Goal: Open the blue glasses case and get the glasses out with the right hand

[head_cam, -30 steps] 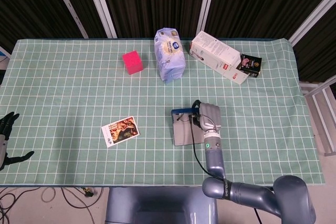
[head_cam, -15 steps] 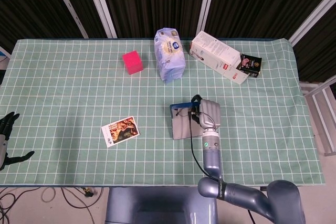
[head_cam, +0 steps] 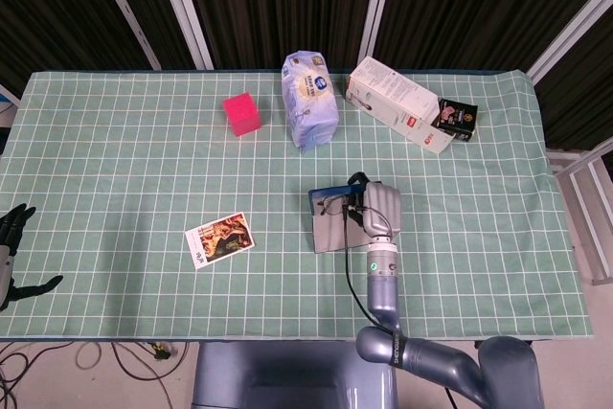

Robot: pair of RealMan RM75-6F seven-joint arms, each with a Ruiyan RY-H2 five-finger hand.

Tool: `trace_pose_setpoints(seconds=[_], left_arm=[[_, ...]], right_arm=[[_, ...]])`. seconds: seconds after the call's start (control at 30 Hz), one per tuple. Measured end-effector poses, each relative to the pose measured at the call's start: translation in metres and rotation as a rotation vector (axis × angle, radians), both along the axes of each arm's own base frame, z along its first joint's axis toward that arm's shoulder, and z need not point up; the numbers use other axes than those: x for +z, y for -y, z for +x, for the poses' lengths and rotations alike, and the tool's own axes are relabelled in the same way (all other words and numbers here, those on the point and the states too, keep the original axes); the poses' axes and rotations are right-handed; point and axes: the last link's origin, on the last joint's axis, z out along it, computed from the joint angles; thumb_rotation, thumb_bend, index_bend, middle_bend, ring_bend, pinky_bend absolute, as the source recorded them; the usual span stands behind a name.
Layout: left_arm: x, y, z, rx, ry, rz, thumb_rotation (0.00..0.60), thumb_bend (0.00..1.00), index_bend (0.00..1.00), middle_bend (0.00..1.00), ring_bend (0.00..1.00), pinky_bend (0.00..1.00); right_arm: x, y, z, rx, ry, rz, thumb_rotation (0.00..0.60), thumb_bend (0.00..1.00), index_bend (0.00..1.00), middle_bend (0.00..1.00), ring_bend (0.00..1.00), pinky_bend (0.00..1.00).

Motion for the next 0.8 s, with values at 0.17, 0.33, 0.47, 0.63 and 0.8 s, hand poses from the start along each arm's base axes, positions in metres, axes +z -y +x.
trace_pose_setpoints(seconds=[0.17, 0.33, 0.47, 0.63, 0.8], left_arm=[[0.0, 0.0, 0.0, 0.0, 0.001, 0.0, 0.6, 0.0, 0.0, 0.0, 0.0, 0.0], [0.0, 0.0, 0.0, -0.001, 0.002, 0.001, 0.6, 0.0, 0.0, 0.0, 0.0, 0.0], [0.0, 0.0, 0.0, -0.002, 0.003, 0.001, 0.6, 0.0, 0.0, 0.0, 0.0, 0.0], [0.0, 0.0, 0.0, -0.002, 0.003, 0.001, 0.6, 0.0, 0.0, 0.0, 0.0, 0.0], [0.0, 0.0, 0.0, -0.001, 0.003, 0.001, 0.6, 0.0, 0.0, 0.0, 0.0, 0.0]], right_arm=[[-0.001, -0.002, 0.001, 0.01, 0.033, -0.021, 0.6, 0.6, 0.46, 0.93, 1.0, 0.99], [-0.004, -0.003, 0.0, 0.017, 0.055, -0.044, 0.6, 0.6, 0.46, 0.93, 1.0, 0.99], [-0.006, -0.005, -0.001, 0.011, 0.066, -0.054, 0.6, 0.6, 0.46, 0.93, 1.0, 0.99], [-0.01, -0.007, -0.002, 0.002, 0.072, -0.05, 0.6, 0.6, 0.46, 0.93, 1.0, 0.99], [-0.011, -0.008, -0.003, 0.002, 0.068, -0.045, 0.6, 0.6, 0.46, 0.93, 1.0, 0.99]])
